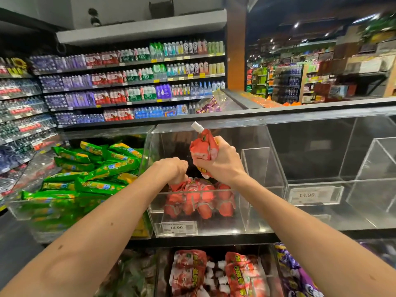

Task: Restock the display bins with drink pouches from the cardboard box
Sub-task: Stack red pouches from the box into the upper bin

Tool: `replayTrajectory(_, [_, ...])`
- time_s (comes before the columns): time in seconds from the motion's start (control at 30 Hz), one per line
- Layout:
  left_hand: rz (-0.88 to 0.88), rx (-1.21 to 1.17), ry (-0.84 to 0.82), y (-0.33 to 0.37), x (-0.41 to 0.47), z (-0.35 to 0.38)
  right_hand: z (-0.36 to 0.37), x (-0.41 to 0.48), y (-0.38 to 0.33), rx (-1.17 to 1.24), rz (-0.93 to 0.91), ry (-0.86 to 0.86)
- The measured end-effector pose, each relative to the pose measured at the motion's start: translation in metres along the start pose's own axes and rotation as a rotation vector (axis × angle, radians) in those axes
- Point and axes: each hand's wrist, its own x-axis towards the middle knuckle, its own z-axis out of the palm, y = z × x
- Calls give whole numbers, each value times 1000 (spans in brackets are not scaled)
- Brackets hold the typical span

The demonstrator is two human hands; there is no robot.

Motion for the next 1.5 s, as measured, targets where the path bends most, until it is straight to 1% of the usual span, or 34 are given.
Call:
replayTrajectory(0.17, [65,104,2,-1,0,-2,-2,-1,-1,-20,-19,-27])
replayTrajectory(0.27, [66,143,-25,1,-5,0,-2,-1,-1,-34,-17,-41])
replayTrajectory(0.4, [56,64,-100,-6,-12,-4,-2,-1,-2,-39,5,-46])
replayTrajectory(0.47, [78,-27,-69,-16,-13,-6,-3,-2,-2,-29,24,-51])
replayTrajectory(0.53, [100,-142,27,-23,-13,-7,-3,-2,-3,-27,33,-55])
replayTrajectory(0.57, [121,-228,88,-26,-14,-9,-4,-2,-3,-27,35,-57])
replayTrajectory(0.63, [188,-482,183,-27,-19,-15,-3,-1,-4,-13,45,-74])
replayTrajectory(0.7, [287,-765,194,-24,-27,-22,-2,0,-4,25,56,-90])
replayTrajectory(0.73, [331,-847,191,-22,-30,-24,-1,1,-3,54,64,-92])
replayTrajectory(0.83, [417,-914,207,-18,-32,-19,0,3,0,145,79,-98])
replayTrajectory(0.9, [434,-878,267,-16,-33,-17,-1,2,2,187,87,-90])
replayTrajectory(1.0, [406,-708,459,-19,-32,-19,-3,0,-1,192,121,-109])
replayTrajectory(1.07, [394,-611,557,-22,-29,-19,-2,2,-1,157,182,-131])
replayTrajectory(1.13, [373,-512,623,-23,-27,-16,0,5,3,101,245,-148])
replayTrajectory(1.2, [350,-337,653,-22,-19,-5,1,8,3,46,297,-183])
replayTrajectory(1.27, [351,-151,627,-18,-9,9,3,10,4,2,341,-225])
replayTrajectory(1.3, [361,-96,602,-16,-4,14,5,10,4,-24,365,-241])
replayTrajectory(1.4, [376,-58,523,-12,7,19,9,12,7,-99,404,-268])
replayTrajectory(1.5, [365,-24,356,-11,10,21,10,12,7,-139,404,-298])
